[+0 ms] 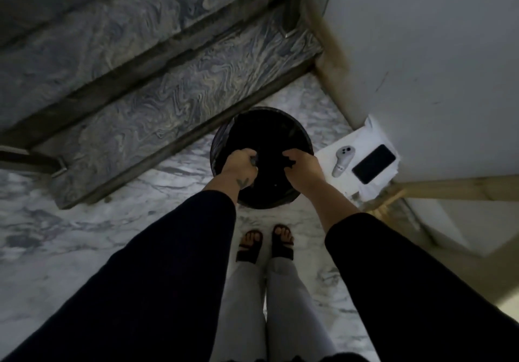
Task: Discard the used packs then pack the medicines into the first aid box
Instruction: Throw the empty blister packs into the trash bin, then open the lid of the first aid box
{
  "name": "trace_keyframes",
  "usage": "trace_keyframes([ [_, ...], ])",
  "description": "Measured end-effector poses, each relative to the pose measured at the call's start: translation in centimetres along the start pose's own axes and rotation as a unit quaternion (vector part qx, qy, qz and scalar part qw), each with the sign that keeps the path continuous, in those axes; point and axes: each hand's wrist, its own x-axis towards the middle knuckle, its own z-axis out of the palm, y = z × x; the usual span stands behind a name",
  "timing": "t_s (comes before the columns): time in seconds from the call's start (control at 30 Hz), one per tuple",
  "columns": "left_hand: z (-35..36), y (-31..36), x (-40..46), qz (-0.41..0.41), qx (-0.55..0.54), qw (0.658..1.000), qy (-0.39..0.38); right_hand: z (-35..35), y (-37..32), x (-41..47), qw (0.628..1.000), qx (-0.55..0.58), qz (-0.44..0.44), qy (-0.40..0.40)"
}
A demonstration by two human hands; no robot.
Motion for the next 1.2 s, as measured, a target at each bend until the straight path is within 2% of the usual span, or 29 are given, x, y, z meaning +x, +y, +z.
trace_keyframes([
  [0.23, -5.4, 7.0, -6.5, 0.126, 0.121, 0.984, -0.028, -6.5, -2.7, -7.7, 0.996, -0.066, -0.014, 0.052],
  [0.5, -6.6, 17.7, -14.1, 0.278, 0.233, 0.932, -0.013, -15.1, -0.4, -18.5, 0.976, -0.043, 0.032, 0.209],
  [0.67, -3.0, 24.7, -18.2, 0.371, 0.280, 0.885, -0.031, -18.5, 4.3, -25.1, 0.948, -0.021, 0.095, 0.304],
  [0.87, 4.1, 32.9, -23.2, 0.486, 0.323, 0.810, -0.060, -21.4, 12.3, -33.6, 0.902, 0.004, 0.175, 0.394],
  [1.07, 11.4, 38.8, -27.0, 0.583, 0.315, 0.747, -0.054, -23.5, 19.5, -38.8, 0.861, -0.020, 0.221, 0.457],
  [1.2, 15.1, 42.2, -27.8, 0.620, 0.305, 0.723, -0.022, -25.9, 23.7, -39.7, 0.853, -0.057, 0.220, 0.469],
])
